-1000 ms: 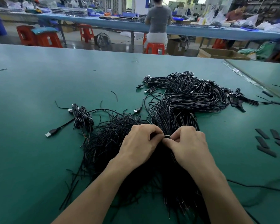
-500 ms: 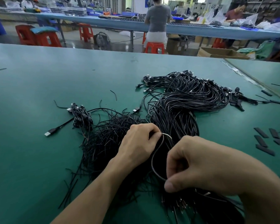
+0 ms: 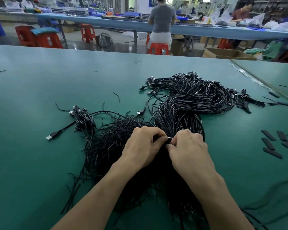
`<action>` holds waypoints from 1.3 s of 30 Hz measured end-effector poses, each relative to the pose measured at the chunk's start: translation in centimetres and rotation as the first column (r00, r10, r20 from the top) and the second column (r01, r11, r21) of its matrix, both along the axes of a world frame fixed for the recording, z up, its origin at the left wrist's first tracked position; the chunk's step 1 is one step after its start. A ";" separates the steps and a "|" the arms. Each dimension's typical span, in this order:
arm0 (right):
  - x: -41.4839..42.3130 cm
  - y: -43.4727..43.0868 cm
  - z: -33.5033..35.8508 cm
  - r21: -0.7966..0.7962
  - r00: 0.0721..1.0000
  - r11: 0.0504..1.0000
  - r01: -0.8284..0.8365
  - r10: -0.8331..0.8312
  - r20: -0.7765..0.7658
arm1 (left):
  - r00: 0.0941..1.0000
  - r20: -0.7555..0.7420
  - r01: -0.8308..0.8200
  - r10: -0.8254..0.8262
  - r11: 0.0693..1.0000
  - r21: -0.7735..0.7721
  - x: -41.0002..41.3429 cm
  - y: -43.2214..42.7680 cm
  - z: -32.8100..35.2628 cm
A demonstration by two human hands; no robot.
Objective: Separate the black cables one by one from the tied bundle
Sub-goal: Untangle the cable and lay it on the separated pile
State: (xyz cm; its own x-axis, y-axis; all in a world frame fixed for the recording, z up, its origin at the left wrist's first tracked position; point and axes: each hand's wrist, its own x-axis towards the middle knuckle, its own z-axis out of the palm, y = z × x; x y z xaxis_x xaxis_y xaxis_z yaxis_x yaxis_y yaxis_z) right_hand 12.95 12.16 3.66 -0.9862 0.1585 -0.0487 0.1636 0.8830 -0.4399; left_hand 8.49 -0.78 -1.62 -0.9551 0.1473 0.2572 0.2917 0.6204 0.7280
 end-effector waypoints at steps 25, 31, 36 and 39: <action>0.2 0.6 0.7 0.037 0.997 0.998 -0.050 0.048 0.061 | 0.999 0.041 0.029 -0.030 0.999 0.033 -0.2 -0.1 -0.2; 0.0 1.1 0.7 -0.029 1.000 0.999 0.017 -0.017 0.008 | 0.999 0.048 0.013 -0.014 1.000 0.019 0.0 -0.1 -0.1; 0.0 1.5 1.3 -0.008 0.988 0.996 -0.092 0.093 0.126 | 0.998 0.060 0.005 -0.006 1.000 0.018 0.1 -0.1 0.0; 0.5 3.2 3.0 -0.036 0.881 0.938 -0.343 0.335 0.334 | 0.998 0.055 -0.011 0.010 1.000 0.020 -0.1 -0.1 0.0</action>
